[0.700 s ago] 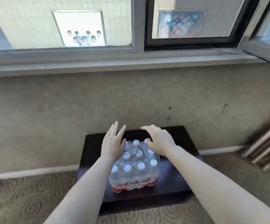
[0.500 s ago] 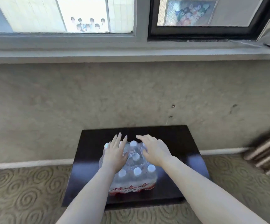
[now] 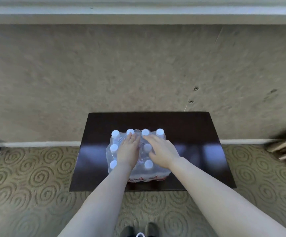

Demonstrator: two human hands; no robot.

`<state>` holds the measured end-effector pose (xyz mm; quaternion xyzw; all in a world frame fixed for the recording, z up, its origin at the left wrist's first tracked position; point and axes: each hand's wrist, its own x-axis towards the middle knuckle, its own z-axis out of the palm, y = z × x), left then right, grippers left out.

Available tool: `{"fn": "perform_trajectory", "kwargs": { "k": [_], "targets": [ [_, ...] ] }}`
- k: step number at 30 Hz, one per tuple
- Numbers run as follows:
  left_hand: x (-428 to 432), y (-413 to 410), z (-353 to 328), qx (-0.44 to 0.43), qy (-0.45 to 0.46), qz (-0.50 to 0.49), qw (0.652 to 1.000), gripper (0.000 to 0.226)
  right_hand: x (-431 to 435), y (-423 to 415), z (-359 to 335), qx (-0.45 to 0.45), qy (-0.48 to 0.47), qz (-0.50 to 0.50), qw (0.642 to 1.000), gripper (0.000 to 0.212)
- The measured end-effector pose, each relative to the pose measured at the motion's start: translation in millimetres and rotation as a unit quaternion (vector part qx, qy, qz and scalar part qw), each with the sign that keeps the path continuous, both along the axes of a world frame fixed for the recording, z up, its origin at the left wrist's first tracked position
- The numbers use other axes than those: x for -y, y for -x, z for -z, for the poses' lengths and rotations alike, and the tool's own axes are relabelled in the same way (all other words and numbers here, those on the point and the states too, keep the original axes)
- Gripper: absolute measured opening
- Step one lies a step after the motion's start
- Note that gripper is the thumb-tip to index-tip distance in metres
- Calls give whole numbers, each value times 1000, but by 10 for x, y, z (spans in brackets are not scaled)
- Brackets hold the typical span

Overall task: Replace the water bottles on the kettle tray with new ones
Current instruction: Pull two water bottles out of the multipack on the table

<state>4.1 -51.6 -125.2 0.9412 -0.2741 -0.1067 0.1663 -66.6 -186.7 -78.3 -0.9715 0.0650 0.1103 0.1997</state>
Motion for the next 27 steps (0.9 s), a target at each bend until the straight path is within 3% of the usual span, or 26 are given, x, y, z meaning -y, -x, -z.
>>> {"fn": "perform_trajectory", "kwargs": {
  "k": [5, 7, 14, 21, 24, 27],
  "targets": [
    [-45, 5, -125, -10, 137, -104, 985, 35, 11, -13, 21, -15, 3, -2, 1000, 64],
    [-105, -52, -181, -9, 128, -142, 981, 25, 4, -27, 9, -21, 11, 1, 1000, 63],
    [-378, -314, -203, 51, 80, -203, 975, 24, -125, -110, 6, -27, 21, -19, 999, 61],
    [-495, -379, -80, -65, 148, -296, 941, 20, -329, -213, 107, -36, 6, -17, 999, 58],
    [-490, -398, -100, -88, 203, -321, 921, 26, -422, -265, 157, -23, 38, -28, 999, 52],
    [-496, -404, -129, -79, 240, -297, 921, 50, -515, -320, 195, -26, 46, -41, 998, 49]
  ]
}}
